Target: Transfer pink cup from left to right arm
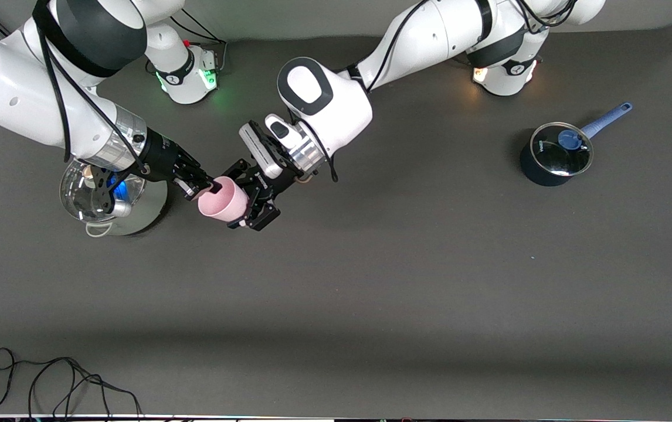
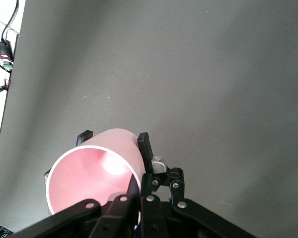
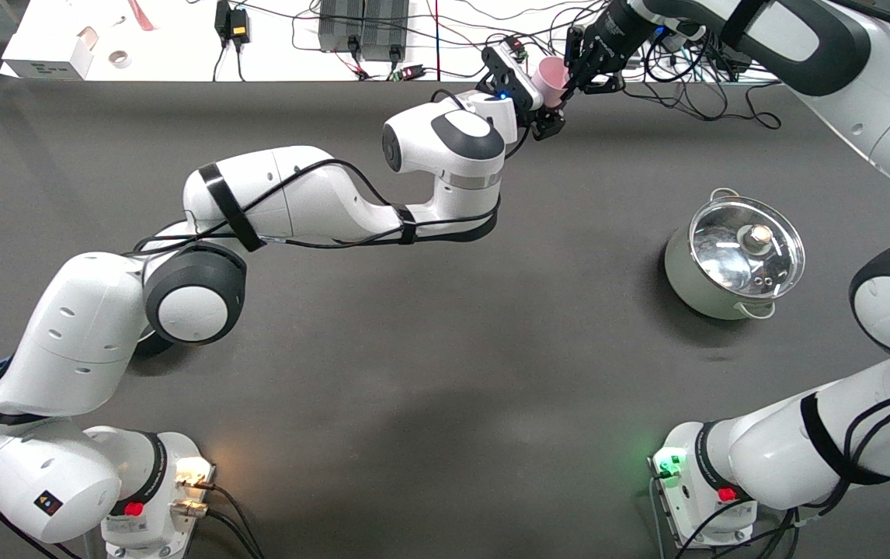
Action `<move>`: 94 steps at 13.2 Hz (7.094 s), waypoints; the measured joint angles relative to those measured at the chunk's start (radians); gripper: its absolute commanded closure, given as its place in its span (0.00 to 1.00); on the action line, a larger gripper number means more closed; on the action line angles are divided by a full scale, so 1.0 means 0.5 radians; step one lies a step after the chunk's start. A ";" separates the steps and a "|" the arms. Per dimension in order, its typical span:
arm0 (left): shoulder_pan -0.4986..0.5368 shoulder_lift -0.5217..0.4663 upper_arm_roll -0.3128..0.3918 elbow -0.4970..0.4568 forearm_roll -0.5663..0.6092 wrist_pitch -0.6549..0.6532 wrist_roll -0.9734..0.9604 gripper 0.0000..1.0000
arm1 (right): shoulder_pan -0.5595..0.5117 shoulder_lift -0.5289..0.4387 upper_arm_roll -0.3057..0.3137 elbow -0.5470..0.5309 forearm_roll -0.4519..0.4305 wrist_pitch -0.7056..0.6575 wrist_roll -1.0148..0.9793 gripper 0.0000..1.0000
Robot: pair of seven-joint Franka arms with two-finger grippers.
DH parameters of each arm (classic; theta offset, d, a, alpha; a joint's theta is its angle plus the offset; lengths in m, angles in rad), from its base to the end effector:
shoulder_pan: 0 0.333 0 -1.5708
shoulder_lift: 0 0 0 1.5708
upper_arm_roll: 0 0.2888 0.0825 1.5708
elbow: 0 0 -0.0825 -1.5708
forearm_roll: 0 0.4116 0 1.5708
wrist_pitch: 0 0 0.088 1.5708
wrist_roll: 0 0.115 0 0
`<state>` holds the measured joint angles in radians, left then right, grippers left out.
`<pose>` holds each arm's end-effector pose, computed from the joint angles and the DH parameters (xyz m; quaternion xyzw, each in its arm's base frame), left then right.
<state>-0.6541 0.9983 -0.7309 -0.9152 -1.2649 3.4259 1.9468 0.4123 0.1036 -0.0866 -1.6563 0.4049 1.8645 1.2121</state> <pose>0.5046 -0.6231 0.3883 0.6766 -0.4032 0.5667 0.2418 0.5879 0.2358 0.5169 -0.8641 0.4628 0.0957 0.1730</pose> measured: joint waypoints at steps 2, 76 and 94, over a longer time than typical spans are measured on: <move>0.000 0.000 0.034 0.000 0.026 0.003 -0.046 0.00 | 0.001 0.018 0.000 0.035 -0.035 0.002 0.000 1.00; 1.892 -1.183 0.217 -0.479 3.066 -4.265 -4.445 0.00 | -0.962 0.480 -0.106 0.624 -0.774 -0.681 -3.005 0.00; 1.737 -1.214 0.393 -0.572 2.968 -4.224 -4.260 0.00 | -0.879 -0.077 0.002 0.131 -0.713 -0.388 -2.441 0.00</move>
<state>0.2146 0.3913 -0.5343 -1.2012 0.2193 1.3138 -0.1834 -0.0273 0.0652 -0.0858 -1.5908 0.0483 1.6703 -0.0086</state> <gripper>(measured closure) 0.000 0.000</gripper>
